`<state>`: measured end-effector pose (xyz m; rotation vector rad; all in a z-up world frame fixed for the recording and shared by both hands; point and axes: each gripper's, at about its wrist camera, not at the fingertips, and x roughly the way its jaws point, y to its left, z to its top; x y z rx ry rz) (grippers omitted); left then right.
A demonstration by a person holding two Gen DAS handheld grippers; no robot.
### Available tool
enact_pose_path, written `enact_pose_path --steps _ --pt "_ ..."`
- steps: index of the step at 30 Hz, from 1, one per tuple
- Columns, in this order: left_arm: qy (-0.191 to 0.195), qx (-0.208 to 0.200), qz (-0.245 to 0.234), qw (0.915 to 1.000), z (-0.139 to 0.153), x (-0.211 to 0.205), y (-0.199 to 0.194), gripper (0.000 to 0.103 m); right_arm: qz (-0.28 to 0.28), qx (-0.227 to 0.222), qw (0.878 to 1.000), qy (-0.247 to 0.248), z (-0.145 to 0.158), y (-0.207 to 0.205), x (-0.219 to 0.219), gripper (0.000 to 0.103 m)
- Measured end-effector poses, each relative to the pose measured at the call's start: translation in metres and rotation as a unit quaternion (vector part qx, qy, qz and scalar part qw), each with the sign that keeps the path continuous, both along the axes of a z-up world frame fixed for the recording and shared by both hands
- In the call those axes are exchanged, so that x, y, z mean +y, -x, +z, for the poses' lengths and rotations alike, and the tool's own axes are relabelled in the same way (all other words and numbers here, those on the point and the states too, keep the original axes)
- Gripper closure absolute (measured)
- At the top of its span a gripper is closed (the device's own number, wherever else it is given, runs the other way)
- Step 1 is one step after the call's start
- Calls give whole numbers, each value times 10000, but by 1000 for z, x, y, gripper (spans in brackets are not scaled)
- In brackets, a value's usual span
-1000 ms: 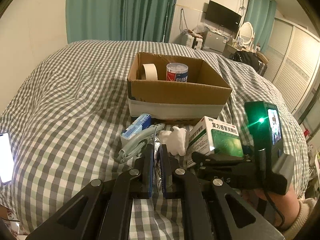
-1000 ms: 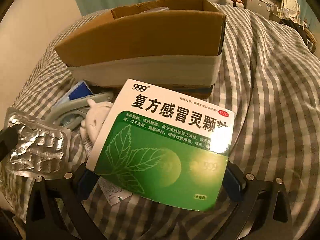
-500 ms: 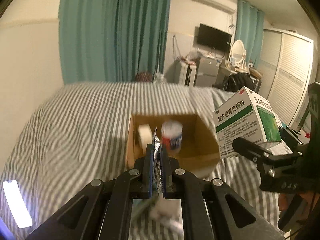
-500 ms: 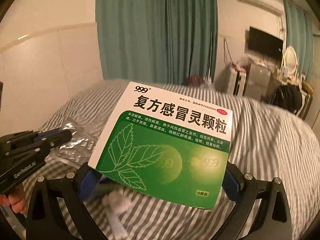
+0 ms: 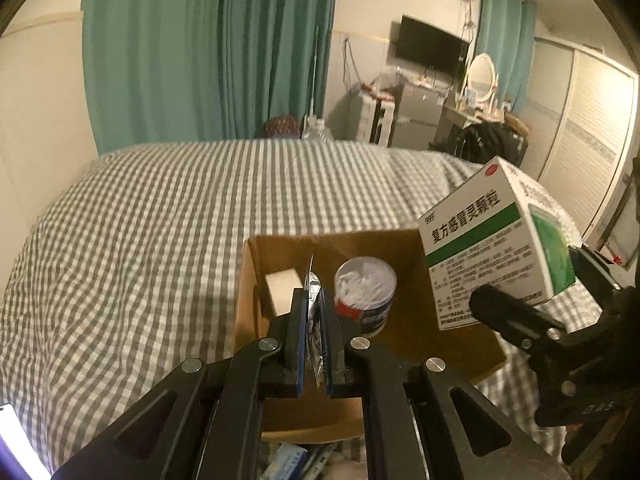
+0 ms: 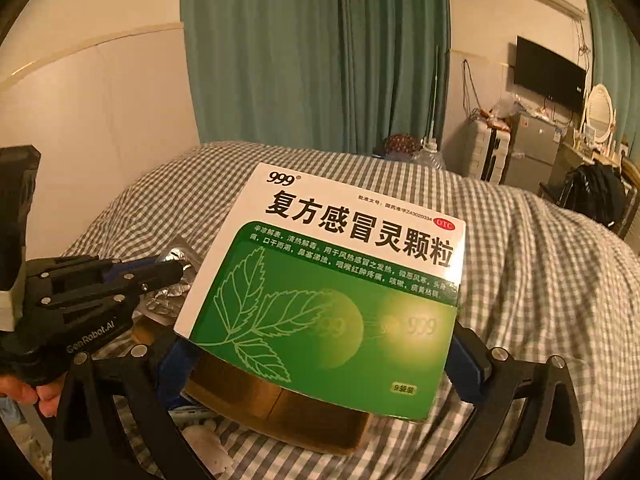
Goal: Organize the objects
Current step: 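Place the medicine box in the box with right tool while left tool drops the blister pack in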
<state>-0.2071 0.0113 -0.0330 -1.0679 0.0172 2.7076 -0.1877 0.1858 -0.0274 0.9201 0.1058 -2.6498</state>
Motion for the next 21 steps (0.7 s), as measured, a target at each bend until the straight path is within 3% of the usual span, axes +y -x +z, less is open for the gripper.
enact_pose_path --steps 6,10,11,14,19,21 --pt "65 -78 67 9999 -9 -1 4 95 -127 -29 9994 336 -3 5 12 0" --pt "24 -93 97 9999 0 -1 2 90 -360 328 9980 411 16 -9 19 0" --pt "42 -59 119 9999 5 -1 -2 82 -358 399 9977 406 23 -12 19 0" --pt "65 86 235 9997 19 -3 -15 42 -370 581 9969 386 43 -23 19 0" --pt "-81 316 407 9986 43 -13 -44 36 -407 675 9959 435 65 -43 19 0" --pt "-34 444 452 9980 52 -16 -58 28 -434 746 9956 377 73 -57 18 0"
